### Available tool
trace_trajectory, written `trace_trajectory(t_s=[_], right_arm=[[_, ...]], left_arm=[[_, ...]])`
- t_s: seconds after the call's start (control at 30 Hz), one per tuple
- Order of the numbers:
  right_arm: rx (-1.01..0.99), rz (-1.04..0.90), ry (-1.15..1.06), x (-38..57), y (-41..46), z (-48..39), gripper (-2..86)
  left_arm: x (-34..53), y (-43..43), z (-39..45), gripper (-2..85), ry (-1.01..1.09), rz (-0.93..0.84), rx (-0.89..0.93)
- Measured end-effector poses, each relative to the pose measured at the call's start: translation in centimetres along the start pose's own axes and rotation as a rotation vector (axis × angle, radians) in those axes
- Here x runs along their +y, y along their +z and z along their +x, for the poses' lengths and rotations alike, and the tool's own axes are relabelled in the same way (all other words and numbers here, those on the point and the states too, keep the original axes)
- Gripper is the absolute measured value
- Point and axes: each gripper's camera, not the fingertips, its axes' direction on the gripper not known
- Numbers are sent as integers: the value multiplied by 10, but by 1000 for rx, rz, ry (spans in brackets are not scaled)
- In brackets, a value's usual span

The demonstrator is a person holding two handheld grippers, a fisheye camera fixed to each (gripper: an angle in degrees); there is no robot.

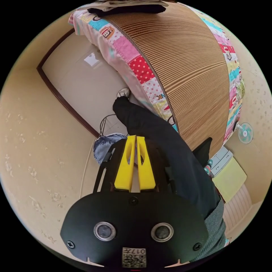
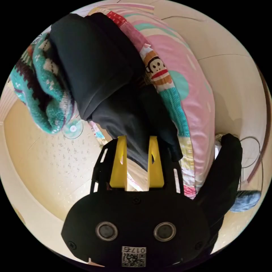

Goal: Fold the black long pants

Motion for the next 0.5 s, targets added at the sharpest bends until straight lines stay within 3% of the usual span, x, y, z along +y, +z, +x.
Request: trace_trajectory(t_s=[0.07, 0.1, 0.13, 0.23, 0.37, 0.5], right_arm=[[-61, 71, 13, 18, 5, -11, 79], [-190, 77, 21, 29, 13, -12, 73], [-368, 28, 39, 39, 28, -12, 68], [-572, -184, -60, 76, 75, -46, 62], [-429, -537, -207, 135, 133, -97, 59], [-7, -1024, -507, 211, 193, -123, 64]], left_arm=[[-6, -1, 11, -9, 30, -2, -26], [-10, 1, 19, -9, 47, -17, -53], [-12, 3, 22, -9, 55, -29, -68], [-21, 16, 38, -9, 91, -91, -144], [-37, 29, 61, -10, 134, -132, -190], [-53, 32, 89, -10, 187, -111, -165]])
